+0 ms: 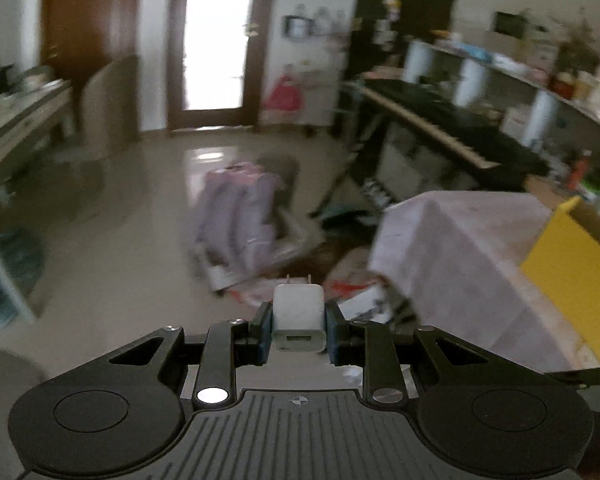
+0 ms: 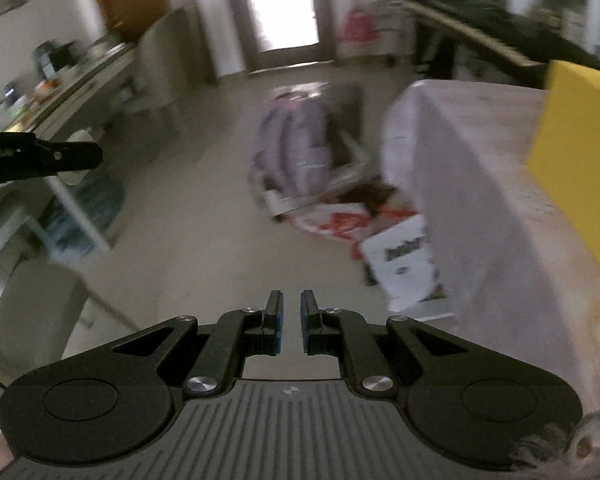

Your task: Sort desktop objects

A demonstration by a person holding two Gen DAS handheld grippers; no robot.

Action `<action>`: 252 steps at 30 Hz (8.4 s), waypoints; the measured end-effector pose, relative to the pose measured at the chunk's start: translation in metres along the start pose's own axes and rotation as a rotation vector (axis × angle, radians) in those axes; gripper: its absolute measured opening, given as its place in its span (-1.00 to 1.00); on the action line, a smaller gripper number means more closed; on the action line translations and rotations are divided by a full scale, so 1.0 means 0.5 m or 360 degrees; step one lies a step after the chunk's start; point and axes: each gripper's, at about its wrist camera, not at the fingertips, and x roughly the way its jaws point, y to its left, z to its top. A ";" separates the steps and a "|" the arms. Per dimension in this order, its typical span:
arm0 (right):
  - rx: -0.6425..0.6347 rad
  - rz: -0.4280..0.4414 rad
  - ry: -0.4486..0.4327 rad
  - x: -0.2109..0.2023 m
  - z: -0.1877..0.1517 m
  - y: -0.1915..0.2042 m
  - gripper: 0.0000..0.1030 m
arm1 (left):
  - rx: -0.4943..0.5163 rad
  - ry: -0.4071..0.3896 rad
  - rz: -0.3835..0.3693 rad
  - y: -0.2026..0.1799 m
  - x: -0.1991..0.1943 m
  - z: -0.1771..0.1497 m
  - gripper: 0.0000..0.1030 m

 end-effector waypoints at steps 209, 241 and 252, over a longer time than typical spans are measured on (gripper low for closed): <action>0.0494 -0.1096 -0.0329 -0.246 0.068 -0.478 -0.53 | 0.1142 0.0081 -0.1230 -0.732 0.244 0.106 -0.52; 0.0853 -0.1516 -0.0705 -0.398 -0.016 -0.293 0.30 | 0.1028 -0.0299 -0.1455 -0.613 0.083 0.142 0.94; 0.1185 -0.1767 -0.0824 -0.418 -0.114 -0.087 0.57 | 0.1043 -0.0289 -0.1445 -0.447 0.035 0.099 1.00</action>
